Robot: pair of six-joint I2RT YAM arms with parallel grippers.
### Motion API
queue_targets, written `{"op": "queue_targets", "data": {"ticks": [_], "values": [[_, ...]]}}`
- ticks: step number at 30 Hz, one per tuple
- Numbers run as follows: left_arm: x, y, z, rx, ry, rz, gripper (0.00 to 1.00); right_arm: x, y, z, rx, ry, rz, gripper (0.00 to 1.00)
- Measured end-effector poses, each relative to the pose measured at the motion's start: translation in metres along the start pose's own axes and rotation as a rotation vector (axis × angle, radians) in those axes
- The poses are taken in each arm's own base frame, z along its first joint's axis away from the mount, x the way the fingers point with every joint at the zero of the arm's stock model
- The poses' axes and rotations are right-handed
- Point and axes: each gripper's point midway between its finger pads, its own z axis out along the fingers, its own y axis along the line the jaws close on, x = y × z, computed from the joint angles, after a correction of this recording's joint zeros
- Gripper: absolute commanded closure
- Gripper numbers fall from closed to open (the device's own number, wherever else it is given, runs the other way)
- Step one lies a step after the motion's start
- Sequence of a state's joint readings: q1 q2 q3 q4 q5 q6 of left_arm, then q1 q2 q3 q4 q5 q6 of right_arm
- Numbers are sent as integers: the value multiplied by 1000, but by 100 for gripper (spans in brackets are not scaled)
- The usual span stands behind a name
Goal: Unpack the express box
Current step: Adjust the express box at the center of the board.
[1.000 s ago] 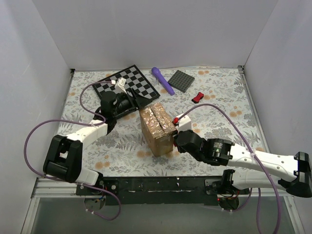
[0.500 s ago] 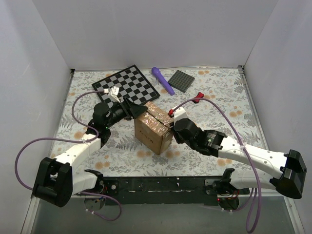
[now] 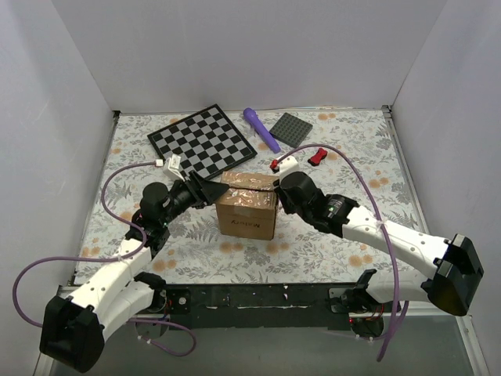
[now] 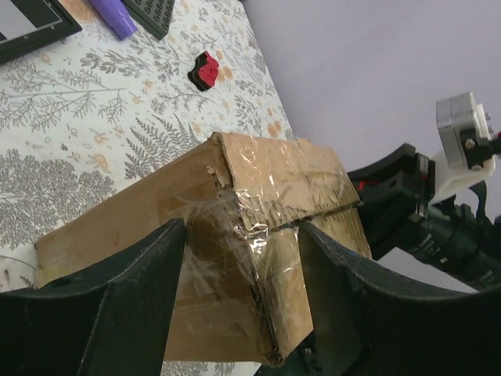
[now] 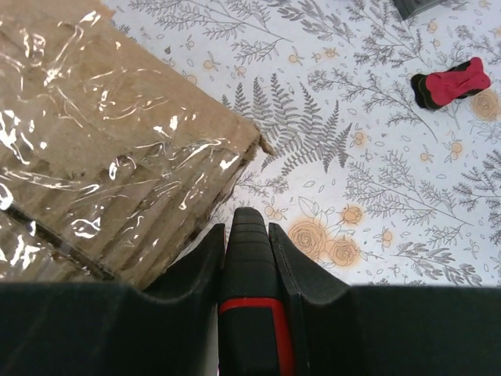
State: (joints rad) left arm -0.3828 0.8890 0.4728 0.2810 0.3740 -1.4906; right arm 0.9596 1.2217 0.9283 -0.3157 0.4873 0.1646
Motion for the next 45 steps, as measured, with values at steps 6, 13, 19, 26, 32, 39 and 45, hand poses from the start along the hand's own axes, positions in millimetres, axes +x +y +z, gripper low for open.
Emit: {"op": "queue_targets", "data": {"ticks": [6, 13, 19, 26, 32, 39, 45], "values": [[8, 1, -8, -56, 27, -32, 36, -22, -16, 7, 25, -47, 17, 99], [-53, -9, -9, -261, -113, -20, 35, -55, -31, -17, 46, -145, 55, 99], [-103, -39, -11, -228, -279, -10, 42, -80, -53, -65, 76, -290, 208, 99], [-63, -71, 44, 117, -65, -124, 42, -62, -57, -81, 19, -462, 560, 99], [-26, -64, 47, 227, 55, -182, 42, -27, -58, -62, 24, -493, 785, 99], [-15, -82, 43, 331, 127, -145, 43, -44, -76, -85, -4, -707, 950, 99], [-12, -80, 44, 335, 145, -141, 42, -63, -84, -101, -29, -831, 967, 99]]}}
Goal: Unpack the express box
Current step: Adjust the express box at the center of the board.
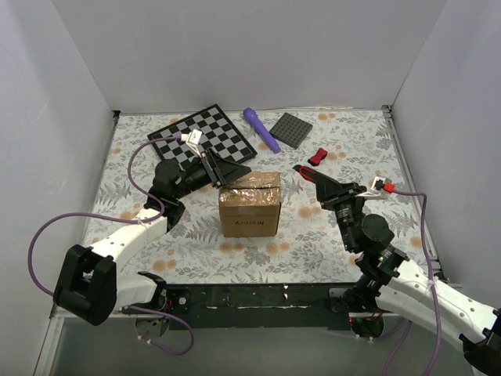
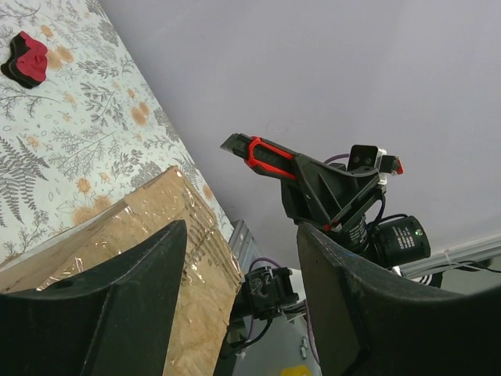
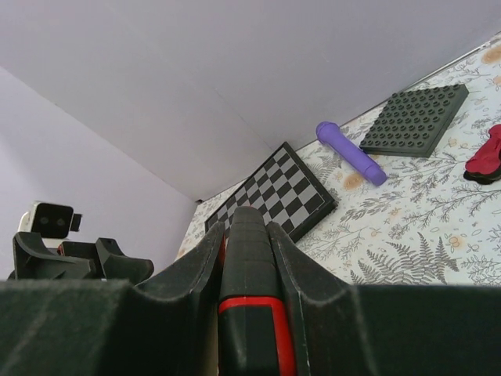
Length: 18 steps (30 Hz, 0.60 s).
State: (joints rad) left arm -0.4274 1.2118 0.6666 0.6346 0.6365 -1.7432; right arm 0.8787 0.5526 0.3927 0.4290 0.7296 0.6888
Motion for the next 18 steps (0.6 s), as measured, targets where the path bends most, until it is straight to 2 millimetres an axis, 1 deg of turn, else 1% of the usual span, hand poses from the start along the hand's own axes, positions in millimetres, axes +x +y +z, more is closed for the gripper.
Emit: {"op": "queue_targets", "data": {"ticks": [2, 8, 12, 18], "values": [[0, -2, 1, 11, 0, -2, 42, 2, 2, 3, -7, 3, -12, 99], [0, -2, 2, 30, -1, -19, 42, 20, 7, 11, -17, 64, -61, 99], [3, 0, 0, 33, -3, -24, 41, 25, 11, 11, -37, 86, -62, 99], [2, -3, -2, 42, -9, -19, 40, 32, 16, 11, -54, 126, -57, 99]]}}
